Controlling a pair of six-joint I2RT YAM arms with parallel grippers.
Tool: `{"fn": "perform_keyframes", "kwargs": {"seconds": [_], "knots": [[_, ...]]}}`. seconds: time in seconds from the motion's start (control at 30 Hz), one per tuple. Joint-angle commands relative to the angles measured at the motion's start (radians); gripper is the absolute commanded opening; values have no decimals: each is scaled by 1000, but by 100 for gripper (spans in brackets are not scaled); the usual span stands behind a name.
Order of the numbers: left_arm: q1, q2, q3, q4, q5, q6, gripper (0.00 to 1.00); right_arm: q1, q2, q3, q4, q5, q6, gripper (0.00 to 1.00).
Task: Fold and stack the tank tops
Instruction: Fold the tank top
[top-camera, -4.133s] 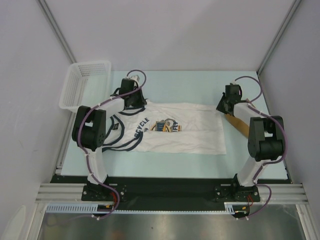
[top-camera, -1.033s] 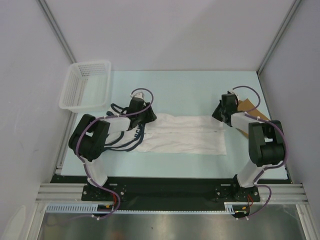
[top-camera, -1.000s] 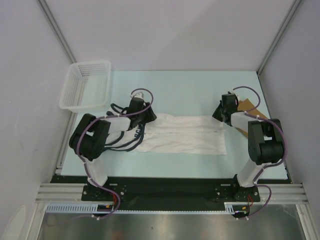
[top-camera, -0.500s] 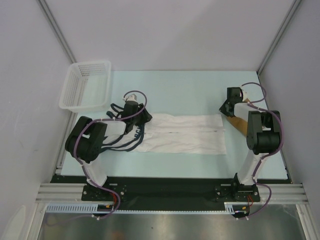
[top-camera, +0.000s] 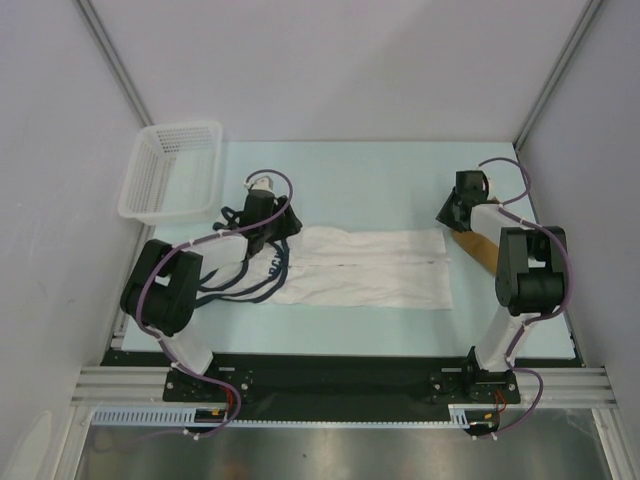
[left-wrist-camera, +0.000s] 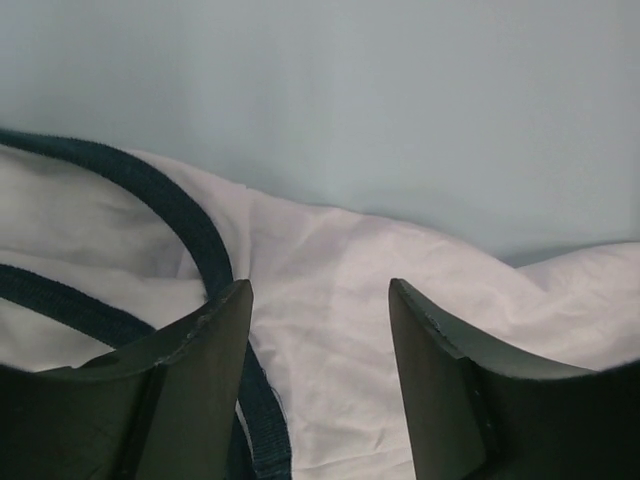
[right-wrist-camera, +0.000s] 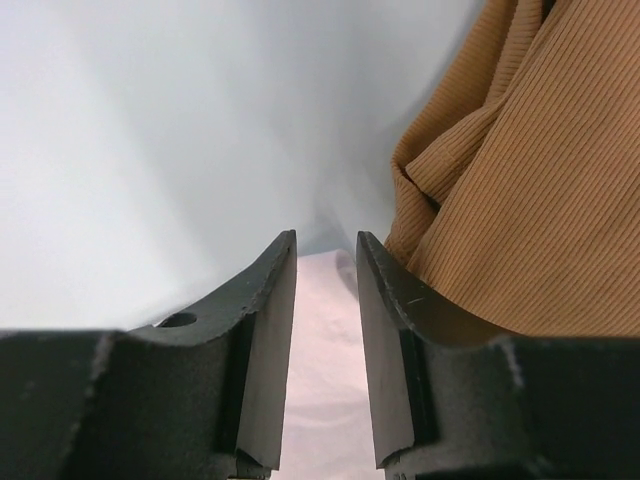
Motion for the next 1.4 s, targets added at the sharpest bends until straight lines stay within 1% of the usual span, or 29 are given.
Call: {"fn": "perform_keyframes", "kwargs": {"seconds": [0.0,0.07,0.2,0.27,0.33,0.37,0.4,0.47,0.5,0.57,0.6,0.63,0.7,0.83,0.93,1.07,1.13,1.17,1.2,1.27,1.37], "knots": [[8,-76,69,-49,-21,48,63,6,-39,18,-23,-20,-35,36],[8,-88,76,-58,-21,53,63,14,-29,18,-38,-20,-34,36],[8,-128,79,-78,-24,58,63,29,-11,5,-37,-10,-35,41],[8,-143,76,-84,-29,64,64,35,0,12,-38,-7,-35,41],[8,-162,72,-95,-35,70,64,40,17,18,-37,-6,-34,30],[8,-169,71,-98,-45,76,64,40,20,27,-43,-6,-34,23],[8,-183,68,-106,-50,81,64,40,23,31,-47,-3,-32,12],[10,-194,68,-116,-67,93,65,38,21,38,-63,19,-32,5],[8,-205,68,-125,-72,94,65,31,20,41,-66,23,-31,4],[8,-212,66,-130,-78,99,65,24,9,36,-66,10,-31,7],[8,-222,66,-133,-79,99,66,23,1,28,-66,12,-32,24],[10,-223,65,-133,-79,99,66,29,-5,22,-61,26,-34,30],[8,-231,65,-135,-75,99,66,32,-26,10,-55,38,-44,40],[8,-235,65,-136,-70,96,66,38,-29,4,-67,73,-58,40],[8,-240,62,-136,-70,99,66,41,-9,8,-69,63,-61,40],[8,-240,60,-136,-73,104,66,54,23,25,-74,53,-63,34],[8,-239,60,-139,-76,107,66,54,43,31,-77,47,-61,33],[8,-240,60,-139,-78,108,66,52,46,38,-78,47,-60,22],[10,-239,60,-139,-78,108,66,51,52,39,-80,55,-57,14],[10,-239,60,-139,-81,111,66,37,44,33,-72,58,-34,0],[8,-235,60,-139,-88,114,66,-3,15,15,-63,78,8,0]]}}
